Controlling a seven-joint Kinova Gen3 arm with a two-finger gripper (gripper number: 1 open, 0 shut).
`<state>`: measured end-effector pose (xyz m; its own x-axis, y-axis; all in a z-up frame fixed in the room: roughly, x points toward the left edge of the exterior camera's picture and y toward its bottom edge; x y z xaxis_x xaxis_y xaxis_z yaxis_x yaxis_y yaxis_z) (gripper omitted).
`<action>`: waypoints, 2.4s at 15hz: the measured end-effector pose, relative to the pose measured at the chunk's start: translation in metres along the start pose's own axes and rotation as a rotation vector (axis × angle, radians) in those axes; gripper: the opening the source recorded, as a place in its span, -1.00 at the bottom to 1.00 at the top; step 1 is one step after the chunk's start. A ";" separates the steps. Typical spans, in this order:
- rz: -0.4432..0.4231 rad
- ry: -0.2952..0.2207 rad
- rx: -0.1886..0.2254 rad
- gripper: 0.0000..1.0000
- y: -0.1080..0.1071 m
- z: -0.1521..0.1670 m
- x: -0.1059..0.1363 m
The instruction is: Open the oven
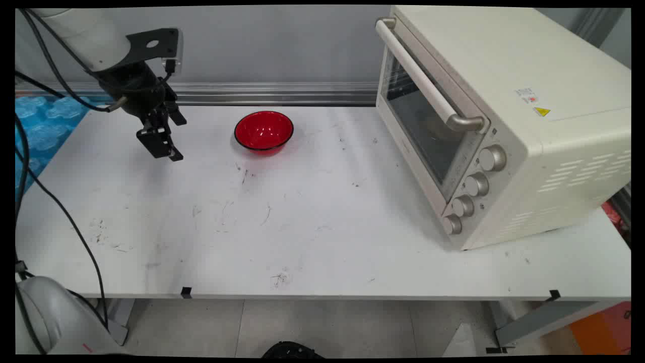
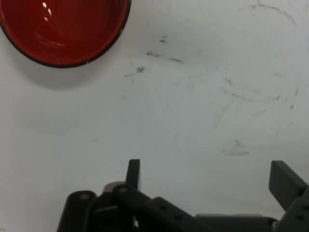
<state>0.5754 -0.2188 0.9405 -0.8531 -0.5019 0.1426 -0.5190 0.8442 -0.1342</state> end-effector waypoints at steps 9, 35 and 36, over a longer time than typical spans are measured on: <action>-0.003 0.089 -0.010 1.00 -0.012 0.003 0.052; 0.073 0.434 0.010 -1.00 -0.062 -0.053 0.290; 0.073 0.447 0.009 -1.00 -0.063 -0.056 0.298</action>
<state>0.3563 -0.4106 1.0468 -0.7819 -0.3088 0.5415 -0.4603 0.8718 -0.1675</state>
